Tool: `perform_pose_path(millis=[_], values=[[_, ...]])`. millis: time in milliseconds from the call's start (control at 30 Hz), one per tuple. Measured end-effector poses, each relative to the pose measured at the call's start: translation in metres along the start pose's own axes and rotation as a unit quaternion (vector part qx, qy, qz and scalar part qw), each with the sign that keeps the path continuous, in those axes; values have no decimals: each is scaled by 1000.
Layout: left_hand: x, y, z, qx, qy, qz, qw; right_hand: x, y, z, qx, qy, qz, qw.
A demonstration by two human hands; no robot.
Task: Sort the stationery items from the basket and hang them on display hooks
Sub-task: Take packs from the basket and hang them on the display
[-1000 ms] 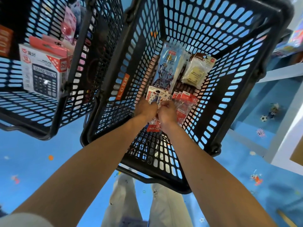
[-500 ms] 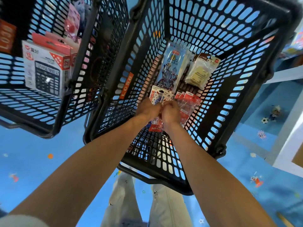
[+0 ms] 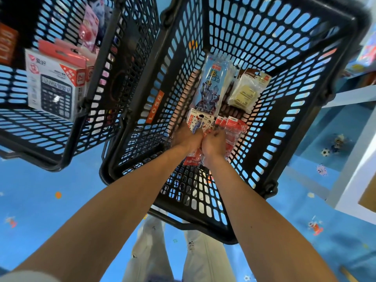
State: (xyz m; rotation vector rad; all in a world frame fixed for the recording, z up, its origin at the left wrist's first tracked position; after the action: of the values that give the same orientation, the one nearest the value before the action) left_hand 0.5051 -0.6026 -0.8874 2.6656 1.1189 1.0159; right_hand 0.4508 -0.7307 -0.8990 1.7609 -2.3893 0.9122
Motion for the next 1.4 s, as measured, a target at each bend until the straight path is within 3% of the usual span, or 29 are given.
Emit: perform_pose_path(millis=[333, 533, 733, 1033, 1400], values=[[6, 0, 4, 12, -3, 0, 1000, -3, 0, -8, -10, -5, 4, 1000], [4, -13, 10, 45, -2, -56, 997, -2, 2, -5, -11, -12, 20, 1000], [0, -8, 5, 45, 19, 3, 999, 1, -2, -7, -3, -11, 0, 1000], [1, -20, 10, 107, -16, -131, 985, 1, 3, -4, -21, 5, 3, 1000], [7, -17, 9, 50, -21, -134, 989, 12, -4, 0, 31, 50, -45, 997]])
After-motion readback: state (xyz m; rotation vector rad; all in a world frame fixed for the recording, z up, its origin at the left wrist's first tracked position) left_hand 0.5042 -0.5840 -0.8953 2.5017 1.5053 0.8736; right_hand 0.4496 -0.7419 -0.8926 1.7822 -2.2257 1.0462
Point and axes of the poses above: each hand's wrist, its own z-axis towards the middle knuckle, its own x-axis out of the back of the hand, y = z × x, the point moved 10 cm from there along z, towards the middle knuckle, and after that the axes turned 5 degrees about y, right-handed, at the moved point
